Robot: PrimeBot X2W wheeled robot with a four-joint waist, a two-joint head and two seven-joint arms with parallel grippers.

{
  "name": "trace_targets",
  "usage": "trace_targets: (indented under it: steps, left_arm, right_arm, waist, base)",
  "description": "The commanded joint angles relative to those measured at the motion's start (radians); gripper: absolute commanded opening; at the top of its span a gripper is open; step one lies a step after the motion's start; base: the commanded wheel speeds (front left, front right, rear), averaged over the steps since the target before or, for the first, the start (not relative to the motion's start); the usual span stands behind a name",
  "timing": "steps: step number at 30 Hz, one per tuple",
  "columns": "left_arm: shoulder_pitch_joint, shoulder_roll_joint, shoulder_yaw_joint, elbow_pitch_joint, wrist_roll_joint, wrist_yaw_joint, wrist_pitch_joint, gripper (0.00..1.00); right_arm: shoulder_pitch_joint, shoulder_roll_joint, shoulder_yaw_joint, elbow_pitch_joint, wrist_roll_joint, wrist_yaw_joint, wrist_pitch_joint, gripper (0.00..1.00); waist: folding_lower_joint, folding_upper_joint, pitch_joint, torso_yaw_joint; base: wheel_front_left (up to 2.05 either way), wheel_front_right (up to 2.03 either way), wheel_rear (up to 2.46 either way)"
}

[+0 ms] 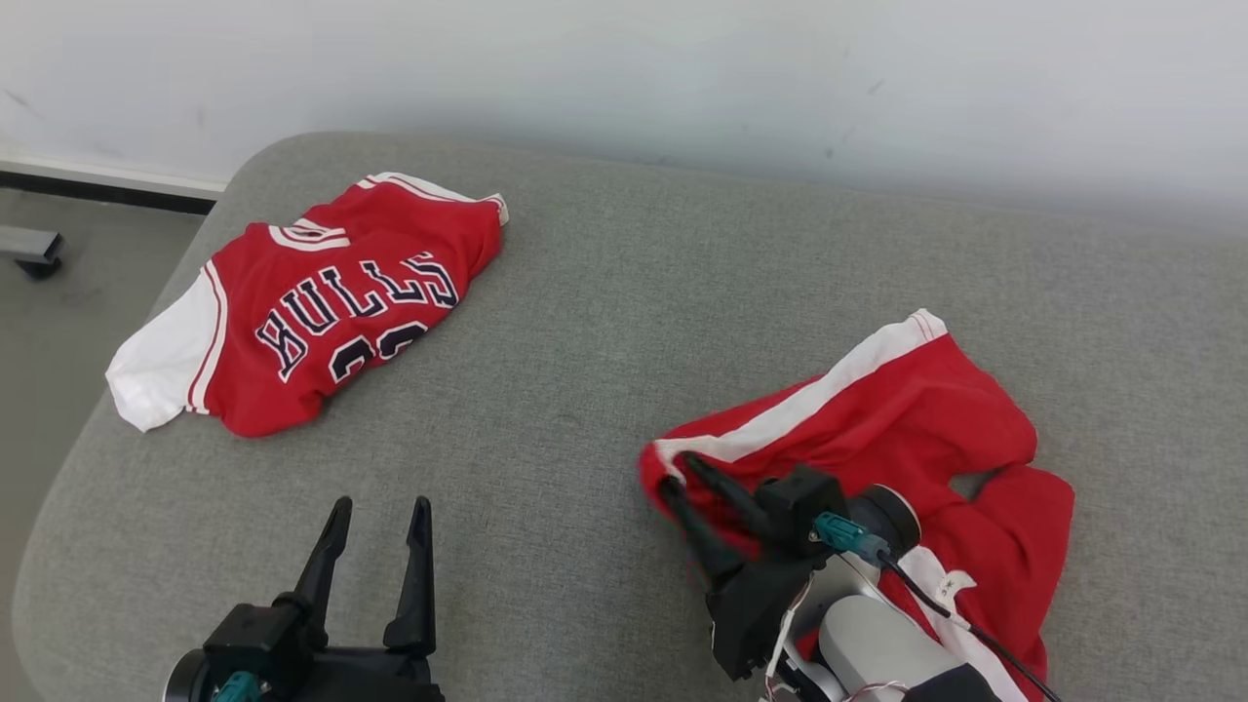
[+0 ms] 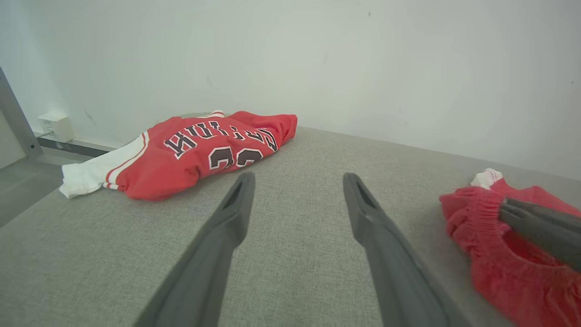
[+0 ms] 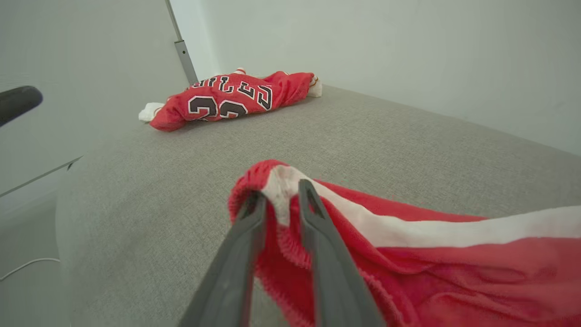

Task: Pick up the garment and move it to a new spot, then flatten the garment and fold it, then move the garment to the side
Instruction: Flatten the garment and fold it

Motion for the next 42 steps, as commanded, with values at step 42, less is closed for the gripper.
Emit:
trace_targets:
  steps: [42]
  left_arm:
    - [0.078,0.002,0.123,-0.039,0.1,-0.024,-0.001,1.0]
  right_arm:
    - [0.591,-0.117,-0.601,-0.63,-0.067,-0.002,-0.042,1.0]
  waist:
    - [0.0,0.0,-0.102,-0.241]
  base:
    - [0.0,0.0,0.0]
